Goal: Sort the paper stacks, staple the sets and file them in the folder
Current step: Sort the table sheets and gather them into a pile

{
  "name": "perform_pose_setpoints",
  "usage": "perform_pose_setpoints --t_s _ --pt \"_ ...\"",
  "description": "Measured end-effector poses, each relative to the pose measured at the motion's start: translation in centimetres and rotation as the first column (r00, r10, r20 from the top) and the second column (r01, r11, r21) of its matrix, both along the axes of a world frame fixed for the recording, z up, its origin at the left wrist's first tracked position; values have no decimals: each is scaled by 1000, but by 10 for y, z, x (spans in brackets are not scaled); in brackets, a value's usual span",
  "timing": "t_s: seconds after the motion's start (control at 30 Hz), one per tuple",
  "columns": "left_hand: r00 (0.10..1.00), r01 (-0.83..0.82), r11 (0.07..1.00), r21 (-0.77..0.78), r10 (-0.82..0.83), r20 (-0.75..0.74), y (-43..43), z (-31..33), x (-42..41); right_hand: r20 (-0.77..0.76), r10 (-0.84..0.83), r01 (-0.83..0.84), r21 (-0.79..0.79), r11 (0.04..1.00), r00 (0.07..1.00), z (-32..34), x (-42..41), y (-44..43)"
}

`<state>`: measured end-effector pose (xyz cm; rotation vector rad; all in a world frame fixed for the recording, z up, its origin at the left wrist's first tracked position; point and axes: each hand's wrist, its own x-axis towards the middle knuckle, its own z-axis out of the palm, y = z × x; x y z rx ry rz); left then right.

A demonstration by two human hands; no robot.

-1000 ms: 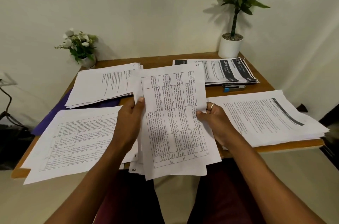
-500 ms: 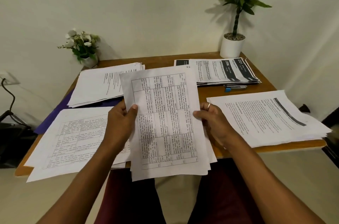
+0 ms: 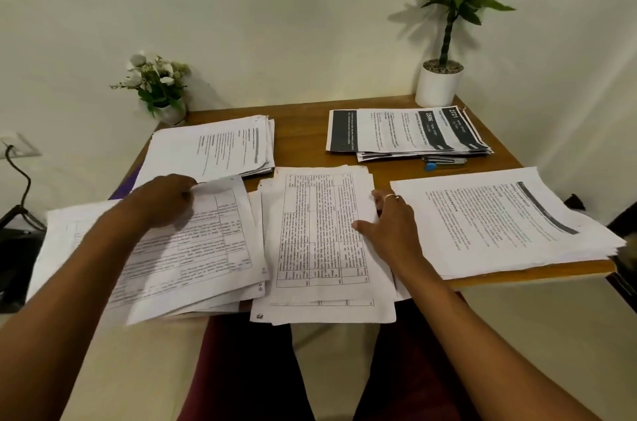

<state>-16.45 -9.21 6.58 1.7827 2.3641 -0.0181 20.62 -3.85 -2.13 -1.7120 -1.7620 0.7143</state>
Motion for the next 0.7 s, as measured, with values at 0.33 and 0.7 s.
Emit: perform_pose_setpoints --t_s 0.33,0.7 --pt "991 30 975 220 0 -136 -3 -63 10 -162 -23 21 -16 1000 987 4 5 -2" --pt "995 -50 876 480 88 -56 -17 -83 27 -259 -78 72 -35 997 963 15 23 8"
